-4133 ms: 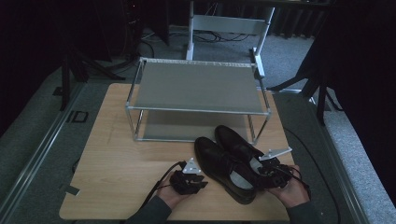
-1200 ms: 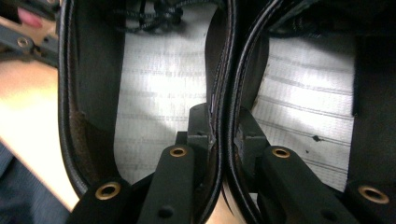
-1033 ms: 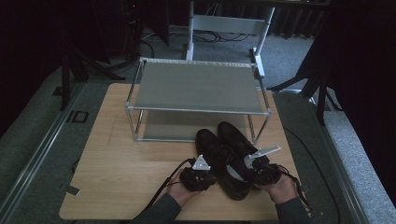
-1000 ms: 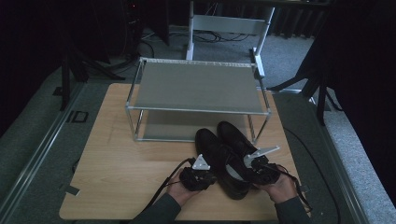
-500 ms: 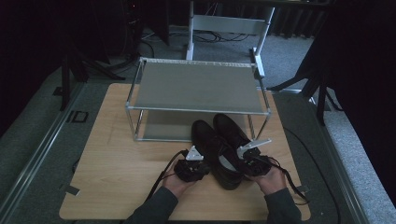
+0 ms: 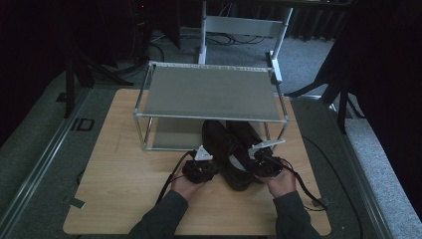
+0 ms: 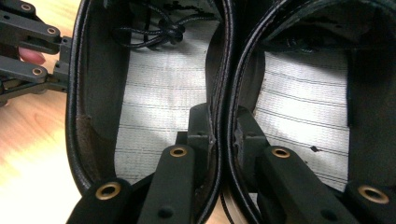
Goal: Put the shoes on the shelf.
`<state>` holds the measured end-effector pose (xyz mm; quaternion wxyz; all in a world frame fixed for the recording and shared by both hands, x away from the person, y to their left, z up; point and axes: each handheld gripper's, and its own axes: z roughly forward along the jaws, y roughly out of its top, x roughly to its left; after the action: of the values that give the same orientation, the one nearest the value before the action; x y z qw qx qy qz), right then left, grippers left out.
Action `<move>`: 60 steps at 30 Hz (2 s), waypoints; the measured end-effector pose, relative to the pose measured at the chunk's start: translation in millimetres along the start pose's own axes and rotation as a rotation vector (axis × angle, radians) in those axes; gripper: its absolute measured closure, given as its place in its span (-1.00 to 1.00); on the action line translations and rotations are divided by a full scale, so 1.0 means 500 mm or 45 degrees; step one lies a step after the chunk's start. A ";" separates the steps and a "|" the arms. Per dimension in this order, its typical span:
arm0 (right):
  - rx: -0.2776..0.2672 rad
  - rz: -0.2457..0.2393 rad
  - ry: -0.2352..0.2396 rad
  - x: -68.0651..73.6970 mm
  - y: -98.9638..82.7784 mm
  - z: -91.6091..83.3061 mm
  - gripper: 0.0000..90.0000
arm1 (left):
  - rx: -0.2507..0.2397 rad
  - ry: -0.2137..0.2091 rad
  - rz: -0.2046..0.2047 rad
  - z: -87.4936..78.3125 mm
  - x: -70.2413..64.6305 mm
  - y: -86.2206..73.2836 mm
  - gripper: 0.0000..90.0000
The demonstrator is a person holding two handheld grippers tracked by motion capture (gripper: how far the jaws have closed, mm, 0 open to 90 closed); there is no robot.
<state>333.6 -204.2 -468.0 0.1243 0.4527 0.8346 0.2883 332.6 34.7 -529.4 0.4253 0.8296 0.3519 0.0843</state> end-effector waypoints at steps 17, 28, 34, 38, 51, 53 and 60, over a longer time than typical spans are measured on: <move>-0.048 0.011 -0.118 0.018 0.057 0.045 0.79 | -0.006 0.133 -0.061 0.018 0.051 0.019 0.69; -0.094 0.106 -0.136 0.015 0.082 0.071 0.79 | -0.058 0.224 -0.117 0.028 0.072 0.032 0.79; -0.119 0.158 -0.138 0.013 0.091 0.080 0.79 | -0.076 0.267 -0.129 0.033 0.077 0.040 0.88; -0.132 0.190 -0.154 0.012 0.095 0.087 0.79 | -0.065 0.309 -0.118 0.042 0.075 0.049 0.98; -0.169 0.247 -0.234 0.031 0.121 0.115 0.78 | -0.092 0.424 -0.161 0.060 0.098 0.058 0.99; -0.183 0.269 -0.242 0.034 0.120 0.122 0.78 | -0.099 0.435 -0.166 0.064 0.101 0.058 1.00; -0.231 0.293 -0.292 0.044 0.125 0.142 0.78 | -0.136 0.511 -0.163 0.078 0.108 0.057 1.00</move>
<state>397.2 -133.4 -486.6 0.2252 0.5620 0.7283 0.3210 404.3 33.8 -540.7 0.3945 0.7485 0.4764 0.2392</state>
